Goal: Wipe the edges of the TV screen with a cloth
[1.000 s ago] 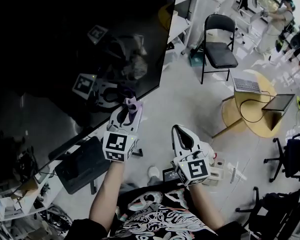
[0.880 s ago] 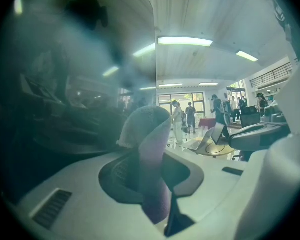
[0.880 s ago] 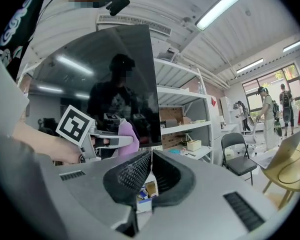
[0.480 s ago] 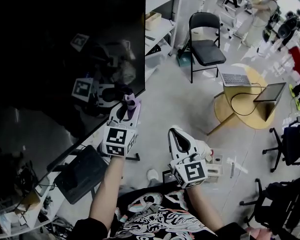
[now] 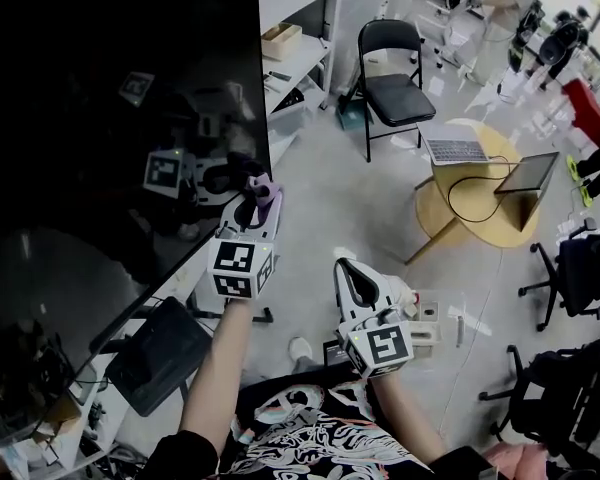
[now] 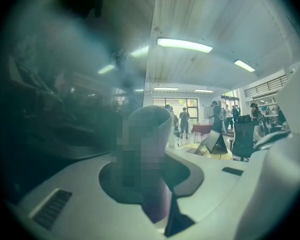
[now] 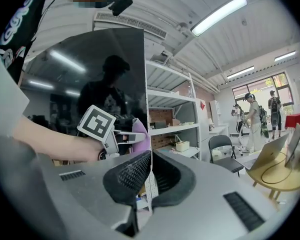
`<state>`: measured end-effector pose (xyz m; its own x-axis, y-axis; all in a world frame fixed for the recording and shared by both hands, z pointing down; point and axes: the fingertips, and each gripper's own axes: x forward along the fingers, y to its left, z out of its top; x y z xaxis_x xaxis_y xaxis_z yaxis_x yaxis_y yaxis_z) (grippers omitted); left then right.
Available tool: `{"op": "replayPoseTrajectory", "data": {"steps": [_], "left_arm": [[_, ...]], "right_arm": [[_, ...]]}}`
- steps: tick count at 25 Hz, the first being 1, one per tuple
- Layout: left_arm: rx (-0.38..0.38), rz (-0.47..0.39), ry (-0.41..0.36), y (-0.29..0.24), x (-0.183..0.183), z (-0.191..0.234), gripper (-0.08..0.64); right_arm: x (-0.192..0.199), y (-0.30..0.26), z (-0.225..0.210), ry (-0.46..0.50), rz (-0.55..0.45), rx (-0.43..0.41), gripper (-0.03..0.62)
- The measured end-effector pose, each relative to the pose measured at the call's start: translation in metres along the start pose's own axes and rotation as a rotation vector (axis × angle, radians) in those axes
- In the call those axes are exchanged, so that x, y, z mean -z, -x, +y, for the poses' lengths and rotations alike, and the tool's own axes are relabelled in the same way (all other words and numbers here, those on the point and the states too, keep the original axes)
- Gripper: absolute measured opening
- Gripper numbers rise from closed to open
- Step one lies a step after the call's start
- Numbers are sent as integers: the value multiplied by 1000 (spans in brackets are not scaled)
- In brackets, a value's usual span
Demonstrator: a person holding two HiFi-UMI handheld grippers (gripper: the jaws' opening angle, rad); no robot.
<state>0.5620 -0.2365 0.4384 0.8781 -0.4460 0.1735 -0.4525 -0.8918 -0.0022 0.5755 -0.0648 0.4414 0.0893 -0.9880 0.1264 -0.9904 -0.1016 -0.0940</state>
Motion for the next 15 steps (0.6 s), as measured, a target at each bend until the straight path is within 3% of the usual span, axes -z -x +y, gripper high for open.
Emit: {"op": "replayPoseTrajectory", "data": {"steps": [11,13,15], "left_arm": [[4,-5,57,-22,-7,-10,103],[31,-3,75,-28,-7,-15,103],[88,-17,19,-31,-15,-31,101]], "right_arm": [[0,7,-8,-1,14,21,29],[0,8,-8,-4,6,13,29],[0,10,-9,-8,-1,-3,29]]}}
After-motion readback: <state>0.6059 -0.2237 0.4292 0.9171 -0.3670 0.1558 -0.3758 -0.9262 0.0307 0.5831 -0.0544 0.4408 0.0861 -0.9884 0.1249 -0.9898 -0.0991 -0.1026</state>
